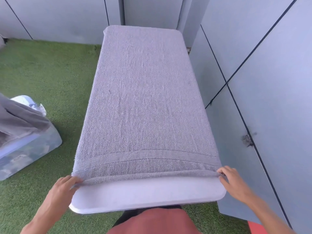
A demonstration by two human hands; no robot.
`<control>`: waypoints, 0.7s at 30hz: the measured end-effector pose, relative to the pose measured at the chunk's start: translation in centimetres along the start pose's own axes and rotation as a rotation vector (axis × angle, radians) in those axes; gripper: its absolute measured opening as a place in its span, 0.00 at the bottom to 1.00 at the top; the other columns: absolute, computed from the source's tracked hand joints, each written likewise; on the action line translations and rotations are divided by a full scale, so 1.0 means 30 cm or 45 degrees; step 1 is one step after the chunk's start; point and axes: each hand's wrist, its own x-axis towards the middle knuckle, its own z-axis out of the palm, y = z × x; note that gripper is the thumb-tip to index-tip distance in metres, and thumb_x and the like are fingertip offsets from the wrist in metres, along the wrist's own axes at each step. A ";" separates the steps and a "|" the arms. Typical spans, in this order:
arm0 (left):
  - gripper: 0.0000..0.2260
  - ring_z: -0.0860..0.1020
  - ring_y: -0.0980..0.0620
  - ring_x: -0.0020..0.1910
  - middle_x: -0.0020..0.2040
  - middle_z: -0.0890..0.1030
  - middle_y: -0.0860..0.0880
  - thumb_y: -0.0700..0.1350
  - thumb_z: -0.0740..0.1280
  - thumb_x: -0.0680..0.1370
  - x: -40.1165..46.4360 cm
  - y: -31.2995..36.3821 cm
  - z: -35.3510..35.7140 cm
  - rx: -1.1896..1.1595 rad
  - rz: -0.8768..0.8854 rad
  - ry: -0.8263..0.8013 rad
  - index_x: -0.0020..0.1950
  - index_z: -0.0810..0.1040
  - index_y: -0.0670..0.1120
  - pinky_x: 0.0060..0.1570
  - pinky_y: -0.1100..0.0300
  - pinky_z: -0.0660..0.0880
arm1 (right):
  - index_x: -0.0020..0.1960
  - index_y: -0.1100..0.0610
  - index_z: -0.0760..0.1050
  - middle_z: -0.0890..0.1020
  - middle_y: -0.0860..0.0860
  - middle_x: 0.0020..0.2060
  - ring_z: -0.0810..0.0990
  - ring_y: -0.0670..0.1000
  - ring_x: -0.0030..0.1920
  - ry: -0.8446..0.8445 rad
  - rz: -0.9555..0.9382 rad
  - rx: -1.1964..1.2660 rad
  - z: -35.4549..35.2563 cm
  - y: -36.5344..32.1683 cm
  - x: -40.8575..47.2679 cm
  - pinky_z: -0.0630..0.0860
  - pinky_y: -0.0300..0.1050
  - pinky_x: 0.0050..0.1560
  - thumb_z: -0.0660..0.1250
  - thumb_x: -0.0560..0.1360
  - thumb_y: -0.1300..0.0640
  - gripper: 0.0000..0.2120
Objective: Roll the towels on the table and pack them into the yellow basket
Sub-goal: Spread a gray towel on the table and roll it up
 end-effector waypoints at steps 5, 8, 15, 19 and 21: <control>0.09 0.80 0.62 0.40 0.40 0.83 0.57 0.42 0.74 0.71 0.095 0.009 -0.111 -0.010 -0.074 -0.426 0.42 0.80 0.57 0.41 0.67 0.74 | 0.43 0.47 0.77 0.81 0.49 0.38 0.78 0.49 0.41 -0.283 0.120 0.115 -0.084 0.013 0.053 0.73 0.48 0.47 0.68 0.75 0.61 0.08; 0.09 0.82 0.60 0.39 0.41 0.84 0.56 0.45 0.76 0.70 0.154 0.012 -0.148 -0.057 -0.136 -0.471 0.46 0.79 0.55 0.41 0.62 0.76 | 0.44 0.52 0.79 0.82 0.53 0.35 0.77 0.50 0.35 -0.224 0.223 0.247 -0.117 -0.017 0.102 0.70 0.42 0.39 0.72 0.71 0.62 0.06; 0.06 0.77 0.54 0.37 0.37 0.79 0.53 0.49 0.78 0.66 0.129 0.020 -0.129 -0.085 -0.142 -0.185 0.36 0.81 0.54 0.35 0.59 0.71 | 0.34 0.51 0.77 0.75 0.49 0.37 0.73 0.50 0.42 0.164 0.289 0.162 -0.093 -0.060 0.098 0.63 0.42 0.41 0.77 0.66 0.62 0.11; 0.08 0.75 0.56 0.33 0.37 0.77 0.54 0.41 0.74 0.71 0.070 0.062 -0.069 0.045 -0.076 0.078 0.38 0.79 0.52 0.30 0.59 0.73 | 0.38 0.50 0.74 0.73 0.45 0.34 0.73 0.43 0.35 0.302 0.120 0.088 -0.006 -0.083 0.053 0.65 0.35 0.36 0.70 0.71 0.69 0.14; 0.09 0.76 0.53 0.32 0.38 0.78 0.53 0.34 0.72 0.71 0.032 0.090 -0.025 0.071 0.002 0.168 0.39 0.79 0.48 0.27 0.57 0.74 | 0.44 0.51 0.75 0.74 0.45 0.39 0.76 0.47 0.40 0.346 0.070 0.046 0.039 -0.070 0.026 0.71 0.39 0.43 0.69 0.71 0.68 0.13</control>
